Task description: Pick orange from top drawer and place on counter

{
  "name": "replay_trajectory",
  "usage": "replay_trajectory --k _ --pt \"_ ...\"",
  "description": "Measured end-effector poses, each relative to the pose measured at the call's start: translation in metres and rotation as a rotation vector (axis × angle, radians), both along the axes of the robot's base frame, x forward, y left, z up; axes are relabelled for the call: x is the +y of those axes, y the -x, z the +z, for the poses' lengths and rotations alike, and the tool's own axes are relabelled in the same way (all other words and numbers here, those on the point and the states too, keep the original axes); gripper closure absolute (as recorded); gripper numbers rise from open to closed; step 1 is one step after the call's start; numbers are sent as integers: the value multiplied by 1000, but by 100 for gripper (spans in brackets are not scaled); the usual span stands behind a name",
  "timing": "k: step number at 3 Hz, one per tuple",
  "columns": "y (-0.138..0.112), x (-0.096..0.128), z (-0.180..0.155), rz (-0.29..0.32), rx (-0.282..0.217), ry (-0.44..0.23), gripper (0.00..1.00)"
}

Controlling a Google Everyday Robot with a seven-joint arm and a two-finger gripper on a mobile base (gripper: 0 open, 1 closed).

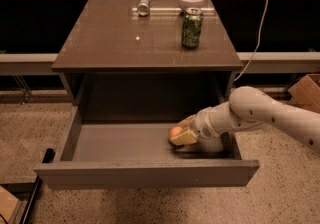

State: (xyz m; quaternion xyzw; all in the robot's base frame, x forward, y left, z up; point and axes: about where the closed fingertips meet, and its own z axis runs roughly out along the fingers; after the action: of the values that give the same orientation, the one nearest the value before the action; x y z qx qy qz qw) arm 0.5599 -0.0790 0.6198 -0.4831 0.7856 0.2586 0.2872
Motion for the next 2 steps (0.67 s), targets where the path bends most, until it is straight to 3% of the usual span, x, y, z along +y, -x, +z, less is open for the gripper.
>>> replay_trajectory --k 1,2 --pt "7 -5 15 3 -17 -5 86" --pt "9 -12 78 33 -86 -30 100"
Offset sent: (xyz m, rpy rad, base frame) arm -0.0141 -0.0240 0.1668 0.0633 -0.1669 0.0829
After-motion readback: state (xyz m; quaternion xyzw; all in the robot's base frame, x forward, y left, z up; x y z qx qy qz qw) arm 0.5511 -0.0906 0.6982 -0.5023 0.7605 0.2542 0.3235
